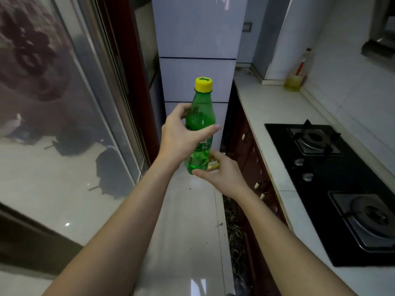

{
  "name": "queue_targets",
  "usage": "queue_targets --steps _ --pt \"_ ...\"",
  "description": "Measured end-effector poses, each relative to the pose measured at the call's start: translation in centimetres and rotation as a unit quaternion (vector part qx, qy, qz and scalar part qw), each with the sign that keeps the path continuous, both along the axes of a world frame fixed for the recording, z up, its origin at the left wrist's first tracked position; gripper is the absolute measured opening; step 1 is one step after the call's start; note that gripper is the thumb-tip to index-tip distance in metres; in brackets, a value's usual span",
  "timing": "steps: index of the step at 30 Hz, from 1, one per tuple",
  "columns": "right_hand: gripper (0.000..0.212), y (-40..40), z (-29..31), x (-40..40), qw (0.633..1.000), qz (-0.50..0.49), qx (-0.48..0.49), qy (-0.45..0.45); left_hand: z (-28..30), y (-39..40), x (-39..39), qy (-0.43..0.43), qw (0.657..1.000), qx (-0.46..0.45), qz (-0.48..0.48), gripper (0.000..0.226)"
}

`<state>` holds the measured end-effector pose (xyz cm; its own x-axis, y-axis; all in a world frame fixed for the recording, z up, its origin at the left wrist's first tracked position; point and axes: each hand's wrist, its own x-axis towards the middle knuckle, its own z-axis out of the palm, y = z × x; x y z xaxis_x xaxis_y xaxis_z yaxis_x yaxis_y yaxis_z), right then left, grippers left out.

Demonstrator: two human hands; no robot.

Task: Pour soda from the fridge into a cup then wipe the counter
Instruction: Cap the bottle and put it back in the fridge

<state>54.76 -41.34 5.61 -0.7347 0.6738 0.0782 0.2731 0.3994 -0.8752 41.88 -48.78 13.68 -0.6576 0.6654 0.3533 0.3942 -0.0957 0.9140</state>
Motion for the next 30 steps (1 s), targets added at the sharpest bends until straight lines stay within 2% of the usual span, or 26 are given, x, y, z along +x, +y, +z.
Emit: queue_targets --steps 8,14,22,30 --pt "0.051 8.9 -1.8 -6.4 1.0 -0.008 -0.01 -0.01 -1.8 9.0 -6.7 -0.004 1.0 -0.009 -0.008 0.061" --pt "0.046 19.3 -2.5 -12.1 1.0 -0.009 -0.018 -0.009 -2.4 19.1 -12.3 -0.004 1.0 -0.009 -0.02 0.061" --pt "0.052 33.8 -1.2 -19.9 1.0 0.01 -0.007 -0.016 -1.0 32.3 -19.3 -0.017 1.0 0.013 -0.011 0.056" --pt "0.054 41.9 -0.9 -28.1 0.997 0.067 -0.01 -0.04 -1.2 39.1 -26.4 -0.009 1.0 0.01 0.017 0.057"
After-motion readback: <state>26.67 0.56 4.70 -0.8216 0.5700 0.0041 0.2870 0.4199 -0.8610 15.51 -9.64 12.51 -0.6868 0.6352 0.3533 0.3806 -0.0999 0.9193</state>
